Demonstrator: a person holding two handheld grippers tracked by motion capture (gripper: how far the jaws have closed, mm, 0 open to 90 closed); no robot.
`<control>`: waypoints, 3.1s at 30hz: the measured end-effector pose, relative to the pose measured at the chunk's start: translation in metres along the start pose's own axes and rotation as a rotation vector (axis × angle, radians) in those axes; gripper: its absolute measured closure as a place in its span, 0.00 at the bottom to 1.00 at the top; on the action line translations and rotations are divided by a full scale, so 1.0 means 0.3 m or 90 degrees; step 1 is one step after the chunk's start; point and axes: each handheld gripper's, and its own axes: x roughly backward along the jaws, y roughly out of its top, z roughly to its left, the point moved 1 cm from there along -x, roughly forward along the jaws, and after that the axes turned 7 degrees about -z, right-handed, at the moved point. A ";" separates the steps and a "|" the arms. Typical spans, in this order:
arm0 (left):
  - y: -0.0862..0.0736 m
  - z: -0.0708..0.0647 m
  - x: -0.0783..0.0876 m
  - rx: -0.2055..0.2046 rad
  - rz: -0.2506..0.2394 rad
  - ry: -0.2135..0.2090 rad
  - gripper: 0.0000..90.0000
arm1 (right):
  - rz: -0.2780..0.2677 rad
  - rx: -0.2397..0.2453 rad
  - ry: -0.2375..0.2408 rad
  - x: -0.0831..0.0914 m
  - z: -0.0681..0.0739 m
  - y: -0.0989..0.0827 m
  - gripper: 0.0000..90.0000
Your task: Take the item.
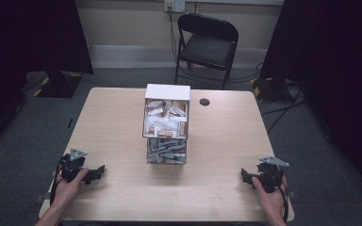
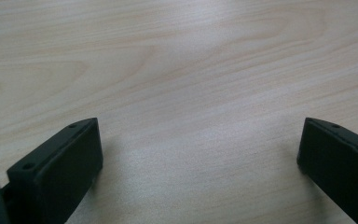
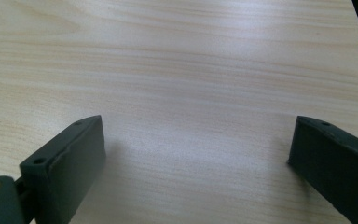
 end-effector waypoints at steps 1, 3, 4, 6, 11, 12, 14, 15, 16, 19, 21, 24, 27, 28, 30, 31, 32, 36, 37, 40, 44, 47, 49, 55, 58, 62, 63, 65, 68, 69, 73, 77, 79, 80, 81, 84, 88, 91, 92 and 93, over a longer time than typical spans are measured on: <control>0.000 0.000 0.000 0.000 0.000 0.000 0.00 | 0.000 0.001 0.002 0.000 -0.001 0.000 0.03; 0.000 0.000 0.000 -0.001 0.000 -0.001 0.00 | 0.000 0.001 0.001 0.000 -0.001 0.000 0.03; 0.000 0.000 0.000 -0.001 0.000 -0.001 0.00 | 0.000 0.001 0.001 0.000 -0.001 0.000 0.03; 0.000 0.000 0.000 0.000 0.000 0.000 0.00 | 0.000 -0.001 -0.001 0.002 0.002 -0.001 0.03; 0.000 0.000 0.000 0.000 0.000 0.000 0.00 | -0.003 0.002 0.009 0.009 0.007 -0.001 0.11; 0.000 0.000 0.000 -0.001 0.000 0.000 0.00 | -0.006 0.003 0.008 0.012 0.006 0.000 0.15; 0.000 0.000 0.000 0.001 0.000 0.001 0.00 | -0.005 0.004 0.020 0.014 0.005 0.003 0.15; 0.000 0.000 0.000 -0.001 0.000 -0.001 0.00 | 0.000 0.005 0.025 0.015 0.008 0.006 0.16; 0.000 0.000 0.000 -0.001 0.000 -0.001 0.00 | 0.000 0.005 0.025 0.015 0.008 0.006 0.16; 0.000 0.000 0.000 0.000 0.000 0.000 0.00 | -0.019 0.005 0.040 0.027 0.020 0.019 0.17; 0.000 0.000 0.000 0.001 0.000 0.001 0.00 | -0.025 0.007 0.040 0.031 0.023 0.022 0.18; 0.000 0.000 0.000 0.000 0.000 0.000 0.00 | -0.041 0.020 0.054 0.040 0.037 0.028 0.23; 0.000 0.000 0.000 -0.001 0.000 -0.001 0.00 | -0.046 0.018 0.066 0.046 0.041 0.030 0.26; 0.000 0.000 0.000 -0.001 0.000 -0.001 0.00 | -0.047 0.016 0.070 0.049 0.042 0.032 0.28; 0.000 0.000 0.000 0.001 0.000 0.001 0.00 | -0.050 0.014 0.076 0.052 0.043 0.033 0.29; 0.000 0.000 0.000 0.001 0.000 0.001 0.00 | -0.055 0.013 0.082 0.057 0.046 0.036 0.31; 0.000 0.000 0.000 0.000 0.000 0.000 0.00 | -0.055 0.013 0.082 0.057 0.046 0.036 0.31; 0.000 0.000 0.000 0.000 0.000 0.000 0.00 | -0.061 0.015 0.098 0.067 0.057 0.042 0.35; 0.000 0.000 0.000 0.000 0.000 0.000 0.00 | -0.062 0.015 0.102 0.069 0.061 0.044 0.36; 0.000 0.000 0.000 0.000 0.000 0.000 0.00 | -0.073 0.018 0.111 0.081 0.069 0.051 0.39; 0.000 0.000 0.000 0.001 0.001 -0.002 0.00 | -0.078 0.017 0.143 0.087 0.082 0.059 0.38; 0.000 0.000 0.000 0.001 0.001 -0.002 0.00 | -0.071 0.022 0.154 0.087 0.090 0.061 0.37; 0.000 0.000 0.000 0.001 0.000 -0.002 0.00 | -0.076 0.028 0.167 0.093 0.108 0.067 0.37; 0.000 0.000 0.000 0.001 0.001 -0.002 0.00 | -0.080 0.039 0.185 0.104 0.139 0.074 0.39; 0.000 0.000 0.000 0.001 0.001 -0.002 0.00 | -0.082 0.037 0.192 0.110 0.147 0.078 0.40; 0.000 0.000 0.000 0.001 0.001 -0.002 0.00 | -0.089 0.042 0.210 0.124 0.167 0.090 0.43; 0.000 0.000 0.000 0.001 0.001 -0.001 0.00 | -0.092 0.045 0.213 0.129 0.176 0.094 0.44; 0.000 0.000 0.000 0.000 0.001 -0.001 0.00 | -0.097 0.054 0.224 0.136 0.189 0.100 0.46; 0.000 0.000 0.000 0.001 0.001 -0.002 0.00 | -0.097 0.064 0.247 0.139 0.210 0.110 0.48; 0.000 0.000 0.000 0.000 0.001 -0.001 0.00 | -0.098 0.069 0.258 0.140 0.223 0.116 0.49; 0.000 0.000 0.000 0.000 0.001 0.000 0.00 | -0.100 0.072 0.277 0.143 0.245 0.125 0.50; 0.000 -0.001 0.000 0.002 0.001 -0.001 0.00 | -0.104 0.074 0.294 0.144 0.278 0.142 0.51; 0.000 -0.001 0.000 0.002 0.001 -0.001 0.00 | -0.115 0.078 0.309 0.142 0.308 0.161 0.51; 0.000 -0.001 0.000 0.002 0.000 -0.002 0.00 | -0.115 0.078 0.309 0.142 0.308 0.161 0.51; 0.000 0.000 0.000 0.001 0.001 -0.002 0.00 | -0.115 0.080 0.313 0.141 0.315 0.164 0.52; 0.000 0.000 0.000 0.000 0.001 -0.001 0.00 | -0.115 0.081 0.328 0.136 0.341 0.174 0.53; 0.000 -0.001 0.000 0.002 0.001 -0.001 0.00 | -0.111 0.091 0.346 0.131 0.372 0.176 0.53; 0.000 0.000 0.000 0.000 0.001 -0.001 0.00 | -0.115 0.098 0.356 0.131 0.394 0.183 0.56; 0.000 0.000 0.000 0.000 0.001 -0.001 0.00 | -0.115 0.098 0.356 0.131 0.394 0.183 0.56; 0.000 0.000 0.000 0.001 0.001 0.000 0.00 | -0.117 0.101 0.362 0.131 0.399 0.187 0.59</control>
